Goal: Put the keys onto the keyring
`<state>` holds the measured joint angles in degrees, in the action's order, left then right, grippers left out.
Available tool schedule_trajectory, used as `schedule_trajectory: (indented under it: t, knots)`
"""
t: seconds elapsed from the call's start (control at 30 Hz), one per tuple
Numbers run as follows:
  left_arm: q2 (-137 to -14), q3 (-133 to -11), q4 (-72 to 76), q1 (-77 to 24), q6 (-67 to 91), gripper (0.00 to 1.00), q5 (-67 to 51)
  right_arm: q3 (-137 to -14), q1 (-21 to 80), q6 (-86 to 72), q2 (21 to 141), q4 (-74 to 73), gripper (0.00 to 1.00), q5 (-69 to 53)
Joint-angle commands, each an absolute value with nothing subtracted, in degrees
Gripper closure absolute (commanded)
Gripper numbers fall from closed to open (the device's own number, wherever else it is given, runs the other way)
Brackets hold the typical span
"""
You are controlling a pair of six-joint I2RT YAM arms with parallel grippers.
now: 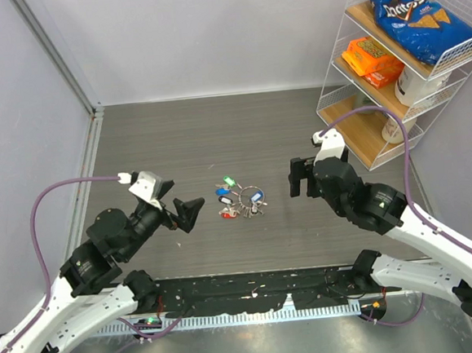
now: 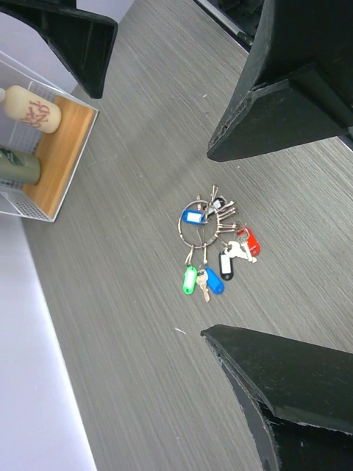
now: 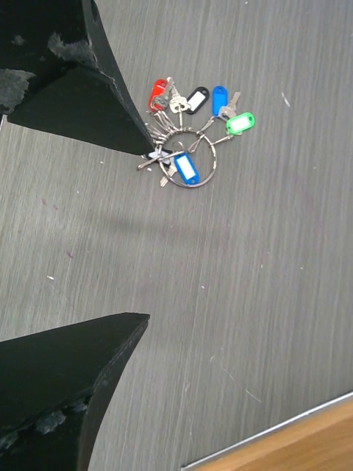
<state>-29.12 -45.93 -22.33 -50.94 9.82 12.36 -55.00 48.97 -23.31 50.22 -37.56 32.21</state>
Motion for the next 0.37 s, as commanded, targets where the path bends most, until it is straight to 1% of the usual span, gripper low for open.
schedule_trajectory:
  t: [0.0,0.13,0.2,0.33]
  knots:
    - [-26.6,-45.0,-21.6,-51.0,9.4,0.01,11.3,-58.5,48.8,-21.0,46.5,-36.7,0.05,35.7]
    - [-25.5,-44.3,-21.9,-51.0,10.0,0.0,10.5,-57.5,48.8,-17.7,43.3,-35.1,0.05,36.4]
    - [-25.1,-43.9,-22.1,-51.0,10.4,0.0,10.5,-57.2,48.8,-13.3,42.5,-34.9,0.05,33.7]
    - [-24.3,-42.5,-21.6,-51.0,11.5,0.0,10.5,-59.0,48.8,-14.9,45.5,-37.6,0.05,35.0]
